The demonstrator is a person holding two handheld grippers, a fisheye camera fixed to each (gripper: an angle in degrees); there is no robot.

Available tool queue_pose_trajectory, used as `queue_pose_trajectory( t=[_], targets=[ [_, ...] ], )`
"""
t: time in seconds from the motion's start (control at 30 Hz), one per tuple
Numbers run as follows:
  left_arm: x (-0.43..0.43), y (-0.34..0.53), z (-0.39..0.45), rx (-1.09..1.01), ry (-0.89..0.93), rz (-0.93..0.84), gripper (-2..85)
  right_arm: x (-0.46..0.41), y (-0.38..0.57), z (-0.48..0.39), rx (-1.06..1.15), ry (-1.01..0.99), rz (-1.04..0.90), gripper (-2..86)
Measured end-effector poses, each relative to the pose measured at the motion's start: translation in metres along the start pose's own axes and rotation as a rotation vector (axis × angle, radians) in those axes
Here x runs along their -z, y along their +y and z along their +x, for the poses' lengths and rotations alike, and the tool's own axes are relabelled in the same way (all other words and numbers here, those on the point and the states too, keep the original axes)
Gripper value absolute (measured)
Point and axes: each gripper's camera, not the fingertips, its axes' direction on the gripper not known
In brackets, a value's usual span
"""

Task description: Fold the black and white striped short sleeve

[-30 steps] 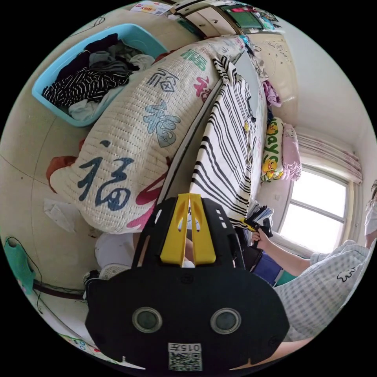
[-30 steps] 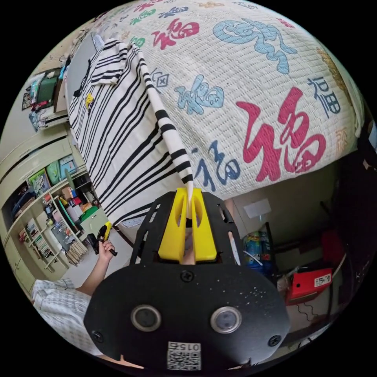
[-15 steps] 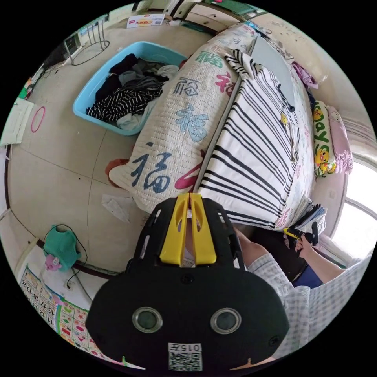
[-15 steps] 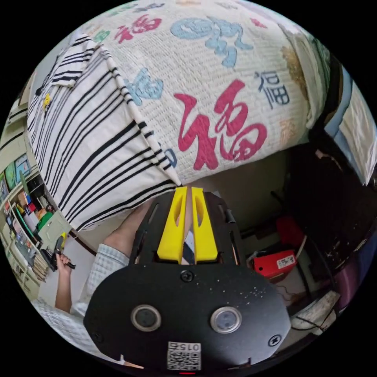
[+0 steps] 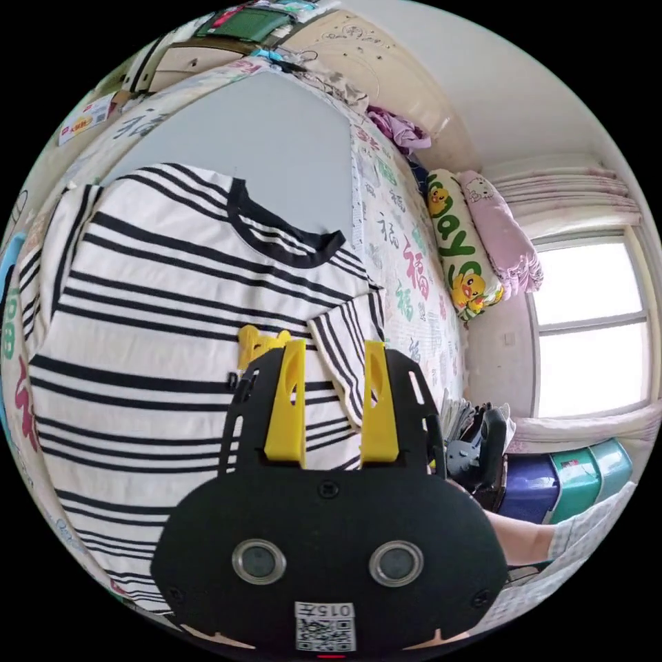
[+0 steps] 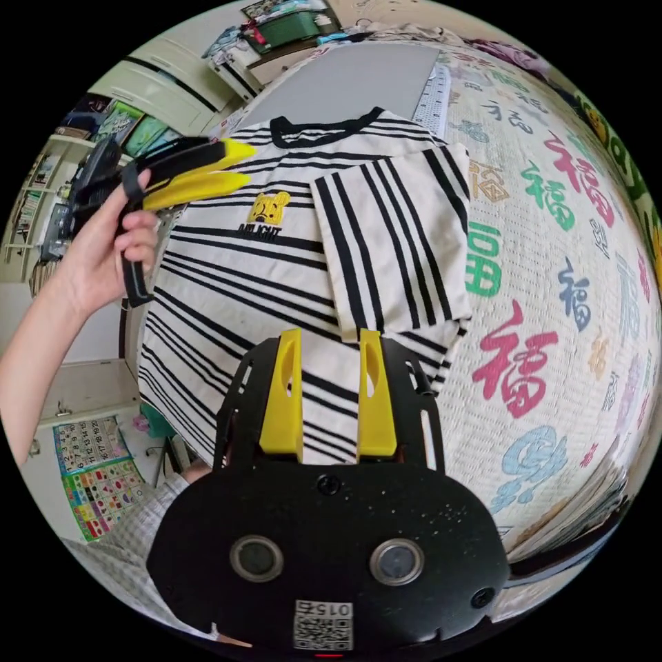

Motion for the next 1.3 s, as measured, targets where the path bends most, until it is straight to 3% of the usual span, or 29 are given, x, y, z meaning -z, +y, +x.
queue_pose_trajectory(
  t=[0.17,0.37,0.47,0.6,0.77,0.9,1.1,1.17,1.23,1.3],
  targets=[
    [-0.054,-0.029,0.031,-0.005,-0.217,-0.124,10.3,-0.009,-0.020,0.010,0.067,0.030,-0.070,9.4],
    [-0.064,-0.038,0.057,-0.048,-0.409,-0.156,1.7,0.008,-0.023,0.041,-0.006,-0.136,-0.055,3.7],
    [-0.059,-0.041,0.078,-0.082,-0.369,-0.117,0.3,0.028,-0.019,0.060,-0.045,-0.210,0.003,1.7],
    [-0.064,-0.053,0.133,-0.134,-0.159,0.004,-0.3,0.074,0.002,0.100,-0.138,-0.272,0.163,0.7],
    [-0.128,-0.067,0.199,-0.209,0.004,0.018,-0.4,0.102,0.045,0.169,-0.460,-0.361,0.339,0.2],
    [-0.199,-0.067,0.214,-0.201,-0.057,-0.054,-0.4,0.090,0.060,0.202,-0.625,-0.422,0.315,-0.2],
    [-0.217,-0.064,0.216,-0.260,-0.130,-0.093,2.1,0.079,0.050,0.189,-0.572,-0.399,0.238,-0.3],
    [-0.215,-0.070,0.207,-0.236,-0.071,-0.119,4.9,0.075,0.050,0.187,-0.590,-0.408,0.229,-0.4],
    [-0.204,-0.082,0.190,-0.167,0.163,-0.148,8.5,0.069,0.048,0.183,-0.603,-0.365,0.188,-0.4],
    [-0.180,-0.087,0.179,-0.166,0.274,-0.107,9.0,0.066,0.047,0.179,-0.599,-0.340,0.176,-0.5]
  ],
)
